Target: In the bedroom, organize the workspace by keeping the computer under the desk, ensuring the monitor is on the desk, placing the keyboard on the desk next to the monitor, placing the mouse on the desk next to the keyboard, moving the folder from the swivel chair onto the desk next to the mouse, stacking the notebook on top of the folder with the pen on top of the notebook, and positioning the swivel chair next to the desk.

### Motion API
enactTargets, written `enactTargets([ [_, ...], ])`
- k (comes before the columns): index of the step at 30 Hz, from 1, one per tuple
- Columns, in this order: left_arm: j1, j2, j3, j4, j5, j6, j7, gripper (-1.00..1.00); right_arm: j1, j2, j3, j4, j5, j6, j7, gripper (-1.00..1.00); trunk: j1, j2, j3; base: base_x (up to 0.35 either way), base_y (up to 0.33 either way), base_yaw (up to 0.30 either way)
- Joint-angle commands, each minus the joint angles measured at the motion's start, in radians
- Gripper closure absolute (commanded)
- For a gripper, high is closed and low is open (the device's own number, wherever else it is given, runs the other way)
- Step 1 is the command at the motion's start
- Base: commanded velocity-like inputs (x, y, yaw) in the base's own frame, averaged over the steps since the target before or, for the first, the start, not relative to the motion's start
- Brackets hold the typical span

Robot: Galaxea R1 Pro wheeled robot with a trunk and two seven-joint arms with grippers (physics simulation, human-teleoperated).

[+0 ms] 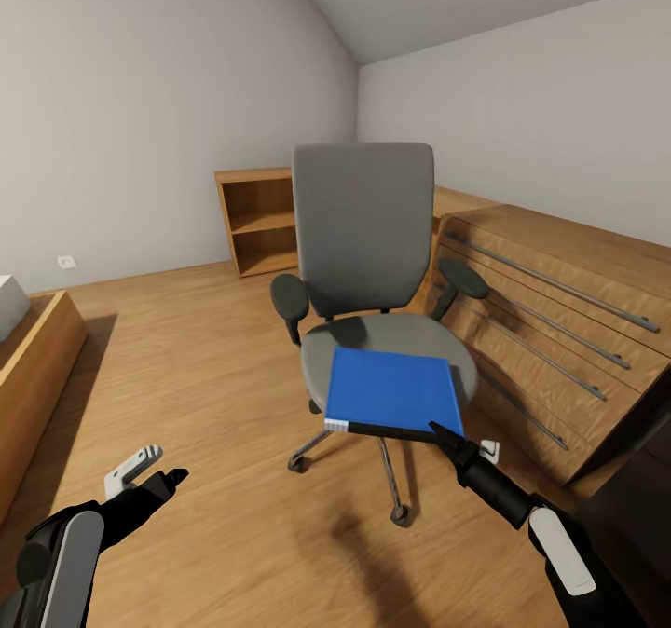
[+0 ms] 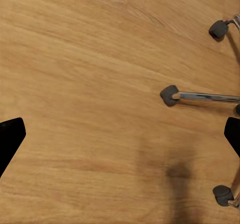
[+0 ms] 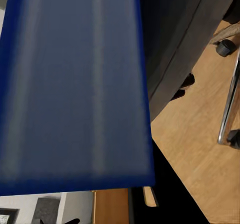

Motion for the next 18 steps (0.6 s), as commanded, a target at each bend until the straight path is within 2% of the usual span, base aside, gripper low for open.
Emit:
enactTargets([
  [1,-0.001,-0.001,0.002,-0.001,0.011,0.004,0.008,-1.00,0.000,0.000,-0.001,0.001,-0.002,0.006,0.000,1.00,0.000,0.000,-0.001,0.000,0.000,0.000],
  [7,-0.001,-0.001,0.002,-0.001,0.011,0.004,0.008,-1.00,0.000,0.000,-0.001,0.000,-0.002,0.005,0.000,1.00,0.000,0.000,-0.001,0.000,0.000,0.000],
  [18,-0.001,-0.003,0.001,-0.001,0.010,0.004,0.010,-1.00,0.000,-0.001,-0.002,0.000,-0.001,0.005,0.000,1.00,-0.005,0.002,0.042,0.000,0.000,0.000],
])
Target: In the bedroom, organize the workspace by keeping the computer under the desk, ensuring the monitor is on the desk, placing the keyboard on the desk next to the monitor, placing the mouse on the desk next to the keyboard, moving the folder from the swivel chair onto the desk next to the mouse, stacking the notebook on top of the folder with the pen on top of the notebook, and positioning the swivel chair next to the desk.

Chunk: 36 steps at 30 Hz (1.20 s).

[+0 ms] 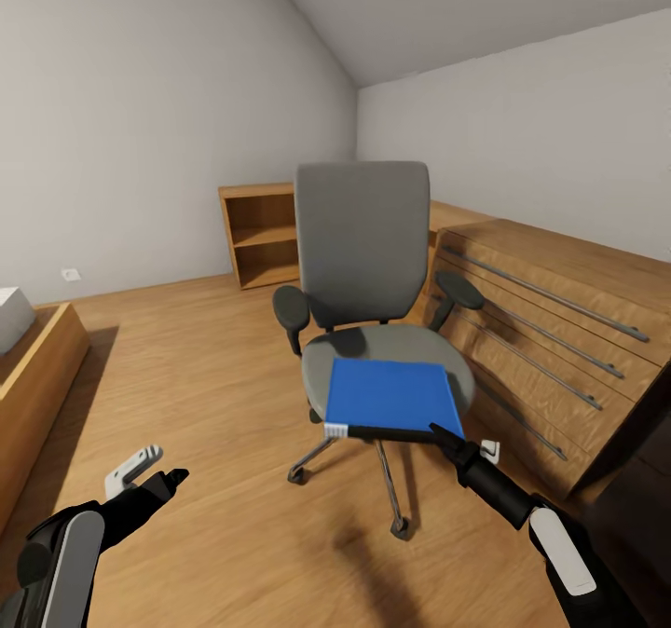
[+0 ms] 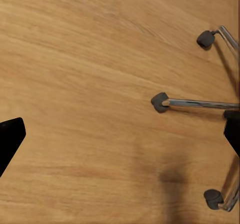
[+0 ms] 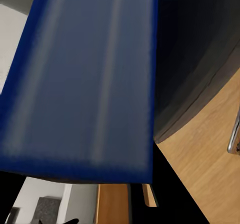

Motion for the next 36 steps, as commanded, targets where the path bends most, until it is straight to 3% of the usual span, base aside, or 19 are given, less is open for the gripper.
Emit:
enactTargets([
  [1,-0.001,-0.001,0.001,-0.001,0.010,0.004,0.009,-1.00,0.000,0.000,-0.001,0.000,-0.003,0.006,0.000,1.00,-0.001,0.000,0.003,0.000,0.000,0.000],
  [16,-0.001,-0.002,0.000,0.000,0.010,0.004,0.014,-1.00,0.000,-0.004,-0.008,-0.048,-0.002,0.006,0.000,1.00,-0.007,0.003,0.061,0.000,0.000,0.000],
  [25,-0.001,-0.002,-0.009,0.013,0.010,0.003,0.014,-1.00,0.000,-0.025,-0.008,-0.107,-0.001,0.005,0.000,1.00,-0.011,0.006,0.096,0.000,0.000,0.000],
  [30,-0.001,-0.002,-0.026,0.026,-0.004,0.003,0.015,-1.00,0.000,-0.041,-0.014,-0.123,-0.001,-0.010,-0.001,1.00,-0.031,0.040,0.112,0.000,0.000,0.000],
  [36,-0.001,-0.003,-0.032,0.036,-0.038,0.002,0.015,-1.00,0.000,-0.039,-0.015,-0.173,-0.002,-0.065,-0.003,1.00,-0.054,0.082,0.130,0.000,0.000,0.000],
])
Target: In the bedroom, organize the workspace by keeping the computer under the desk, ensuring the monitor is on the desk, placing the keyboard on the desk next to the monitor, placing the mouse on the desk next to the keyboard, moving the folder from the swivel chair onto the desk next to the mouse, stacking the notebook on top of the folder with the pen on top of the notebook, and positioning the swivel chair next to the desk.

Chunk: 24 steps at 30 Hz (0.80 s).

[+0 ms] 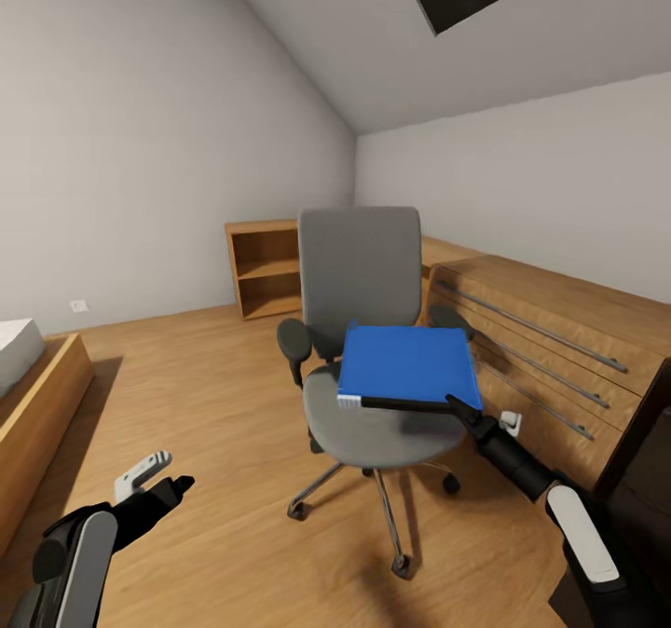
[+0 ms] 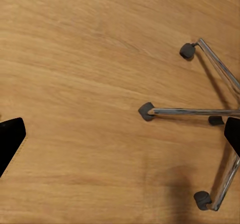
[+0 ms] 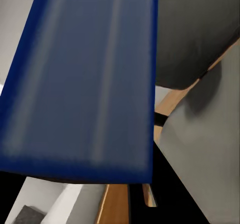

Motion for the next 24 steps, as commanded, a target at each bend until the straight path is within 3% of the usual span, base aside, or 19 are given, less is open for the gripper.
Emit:
enactTargets([
  [1,-0.001,-0.001,0.001,0.000,0.009,0.004,0.008,-1.00,0.000,0.001,-0.001,-0.007,-0.002,-0.003,0.000,1.00,-0.004,0.007,0.002,0.000,0.000,0.000],
  [11,-0.001,-0.001,-0.013,0.007,0.003,0.004,0.010,-1.00,0.000,0.012,0.001,-0.046,-0.002,-0.141,-0.073,1.00,-0.042,0.077,0.033,0.000,0.000,0.000],
  [13,-0.001,-0.001,-0.013,0.008,0.003,0.004,0.010,-1.00,0.000,0.026,0.004,-0.060,-0.002,-0.183,-0.120,1.00,-0.050,0.091,0.040,0.000,0.000,0.000],
  [18,-0.001,-0.001,-0.013,0.008,0.002,0.004,0.010,-1.00,0.000,0.080,0.004,-0.077,-0.002,-0.195,-0.156,1.00,-0.069,0.126,0.055,0.000,0.000,0.000],
  [21,-0.001,0.000,-0.013,0.008,0.002,0.004,0.010,-1.00,0.000,0.095,0.005,-0.079,-0.002,-0.194,-0.165,1.00,-0.081,0.147,0.065,0.000,0.000,0.000],
  [24,-0.001,0.000,-0.013,0.008,0.002,0.004,0.010,-1.00,0.000,0.094,0.006,-0.080,-0.003,-0.184,-0.165,1.00,-0.092,0.168,0.074,0.000,0.000,0.000],
])
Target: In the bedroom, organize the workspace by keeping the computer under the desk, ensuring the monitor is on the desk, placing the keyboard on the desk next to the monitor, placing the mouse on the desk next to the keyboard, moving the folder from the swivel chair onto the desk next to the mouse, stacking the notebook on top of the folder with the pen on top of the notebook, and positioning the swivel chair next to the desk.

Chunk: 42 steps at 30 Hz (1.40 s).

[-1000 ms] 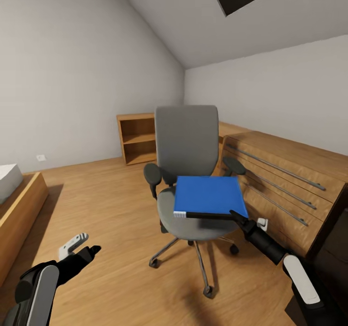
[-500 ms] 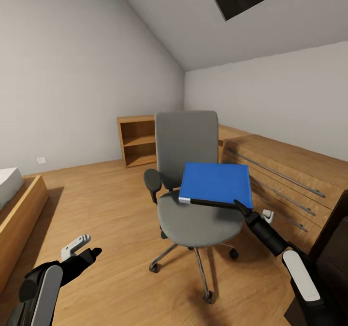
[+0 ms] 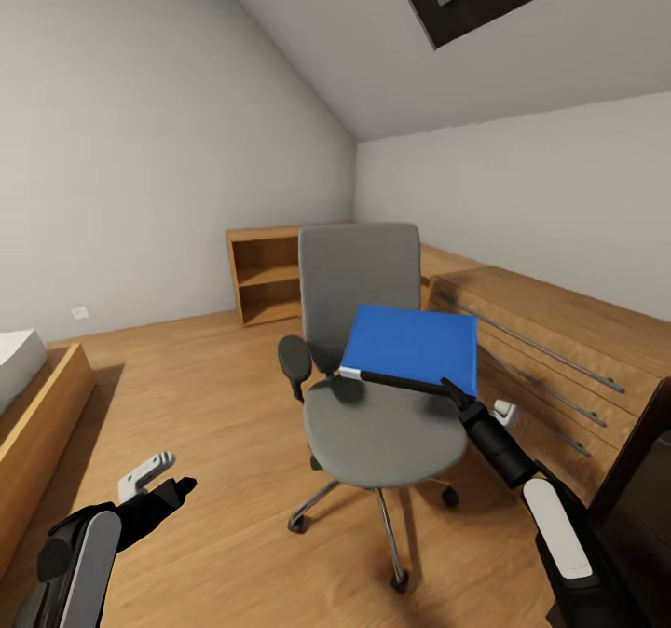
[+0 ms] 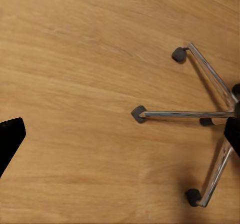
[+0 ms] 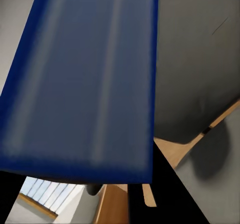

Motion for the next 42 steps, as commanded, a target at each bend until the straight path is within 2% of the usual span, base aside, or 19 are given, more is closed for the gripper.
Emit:
enactTargets([
  [1,-0.001,-0.001,0.002,-0.001,0.010,0.004,0.008,-1.00,-0.001,0.000,-0.002,0.000,-0.009,0.011,0.002,1.00,-0.004,0.007,0.002,0.000,0.000,0.000],
  [19,-0.001,-0.001,0.002,-0.001,0.010,0.004,0.007,-1.00,0.007,-0.001,-0.002,-0.001,-0.015,0.051,0.012,1.00,-0.073,0.133,0.059,0.000,0.000,0.000],
  [33,-0.001,-0.001,0.002,0.000,0.011,0.004,0.007,-1.00,0.009,0.004,-0.004,-0.001,-0.021,0.047,0.009,1.00,-0.127,0.231,0.102,-0.002,0.000,-0.026],
  [34,-0.001,-0.001,0.001,0.012,0.011,0.003,0.007,-1.00,0.009,0.005,-0.004,-0.001,-0.020,0.047,0.009,1.00,-0.131,0.238,0.106,-0.144,0.000,-0.230],
  [36,-0.001,0.003,-0.001,0.136,0.008,-0.090,0.006,-1.00,0.009,0.005,-0.004,-0.001,-0.019,0.045,0.009,1.00,-0.138,0.252,0.112,-0.238,0.000,-0.260],
  [37,-0.001,0.004,-0.001,0.164,0.003,-0.096,0.006,-1.00,0.009,0.005,-0.004,-0.001,-0.019,0.045,0.009,1.00,-0.142,0.259,0.115,-0.131,0.000,-0.262],
  [38,-0.001,0.006,-0.001,0.210,-0.018,-0.105,0.006,-1.00,0.009,0.005,-0.004,-0.001,-0.019,0.045,0.009,1.00,-0.146,0.266,0.118,-0.067,0.000,-0.262],
  [39,0.000,0.007,-0.001,0.268,-0.066,-0.128,0.005,-1.00,0.009,0.006,-0.004,-0.001,-0.019,0.045,0.009,1.00,-0.150,0.273,0.121,-0.034,0.000,-0.263],
  [40,0.003,0.006,-0.001,0.334,-0.138,-0.186,0.003,-1.00,0.009,0.009,-0.004,-0.001,-0.019,0.043,0.009,1.00,-0.154,0.280,0.124,-0.018,0.000,-0.263],
  [42,0.021,0.004,-0.001,0.442,-0.260,-0.323,0.000,-1.00,0.009,0.018,-0.004,-0.005,-0.019,0.041,0.009,1.00,-0.161,0.294,0.131,-0.009,0.000,-0.264],
])
